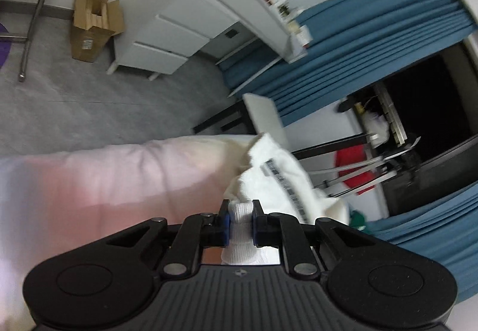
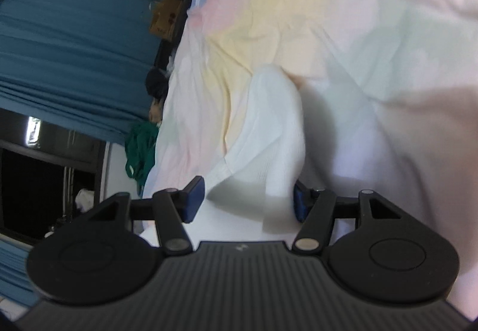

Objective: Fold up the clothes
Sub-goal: 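Hold the sleeve cuff with the left tool while the right tool keeps holding fabric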

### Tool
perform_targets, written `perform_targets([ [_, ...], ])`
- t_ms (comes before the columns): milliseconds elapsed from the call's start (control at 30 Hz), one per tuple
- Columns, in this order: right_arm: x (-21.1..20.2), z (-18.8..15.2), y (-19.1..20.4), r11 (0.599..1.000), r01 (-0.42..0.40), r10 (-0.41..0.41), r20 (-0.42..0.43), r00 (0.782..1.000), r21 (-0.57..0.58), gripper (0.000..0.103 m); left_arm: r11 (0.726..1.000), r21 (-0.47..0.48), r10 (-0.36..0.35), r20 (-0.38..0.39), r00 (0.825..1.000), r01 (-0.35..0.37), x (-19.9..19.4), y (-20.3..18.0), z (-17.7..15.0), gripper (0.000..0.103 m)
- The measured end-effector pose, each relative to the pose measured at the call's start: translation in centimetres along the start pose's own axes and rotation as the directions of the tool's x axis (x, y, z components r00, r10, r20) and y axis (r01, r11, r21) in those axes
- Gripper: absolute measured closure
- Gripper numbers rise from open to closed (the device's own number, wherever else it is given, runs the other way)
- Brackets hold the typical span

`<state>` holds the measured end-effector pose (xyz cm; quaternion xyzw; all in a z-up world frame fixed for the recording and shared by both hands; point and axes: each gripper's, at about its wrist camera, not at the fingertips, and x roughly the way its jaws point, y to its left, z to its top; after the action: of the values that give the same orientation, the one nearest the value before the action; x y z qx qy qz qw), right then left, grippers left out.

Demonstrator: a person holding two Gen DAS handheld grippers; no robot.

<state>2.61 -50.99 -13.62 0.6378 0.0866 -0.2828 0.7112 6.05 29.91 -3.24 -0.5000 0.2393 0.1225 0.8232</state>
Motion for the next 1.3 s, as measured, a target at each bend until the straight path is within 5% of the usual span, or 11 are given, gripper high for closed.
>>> perform_targets([
  [300,4.1,2.0,-1.2,0.999,-0.015,0.015,-0.008,1.000,0.040,0.045,0.965,-0.259,0.021,-0.082,0.996,-0.042,3.1,5.2,-0.5,0.088],
  [467,5.5,2.2,-0.3,0.998,0.022,-0.023,-0.017,1.000,-0.053,0.090,0.970,-0.239,0.034,-0.077,0.996,-0.052,2.6,5.3,-0.8,0.088],
  [533,5.1,2.4,0.1,0.998,0.022,-0.023,-0.008,1.000,-0.065,0.094,0.972,-0.227,0.037,-0.071,0.997,-0.053,2.7,4.9,-1.1,0.088],
  [633,2.4,2.9,1.8,0.990,-0.044,0.060,0.117,0.991,-0.137,0.094,0.973,-0.223,0.042,-0.071,0.997,-0.057,2.7,4.7,-1.4,0.088],
  [767,-1.8,3.5,3.0,0.973,-0.077,0.143,0.309,0.940,-0.215,0.094,0.975,-0.213,0.052,-0.072,0.996,-0.067,2.9,4.4,-1.5,0.088],
  [867,-3.3,4.1,1.5,0.985,0.005,0.062,0.382,0.922,-0.173,0.095,0.977,-0.200,0.060,-0.070,0.996,-0.073,2.9,4.3,-1.5,0.088],
  [1033,-2.5,4.7,-3.4,0.964,0.262,-0.260,0.306,0.916,0.035,0.095,0.980,-0.173,0.085,-0.071,0.994,-0.096,2.9,4.0,-1.5,0.087],
  [1300,-2.4,4.0,-1.4,0.938,0.345,-0.315,0.318,0.894,-0.042,0.091,0.987,-0.083,0.128,-0.077,0.989,-0.134,2.6,3.1,-1.4,0.078],
])
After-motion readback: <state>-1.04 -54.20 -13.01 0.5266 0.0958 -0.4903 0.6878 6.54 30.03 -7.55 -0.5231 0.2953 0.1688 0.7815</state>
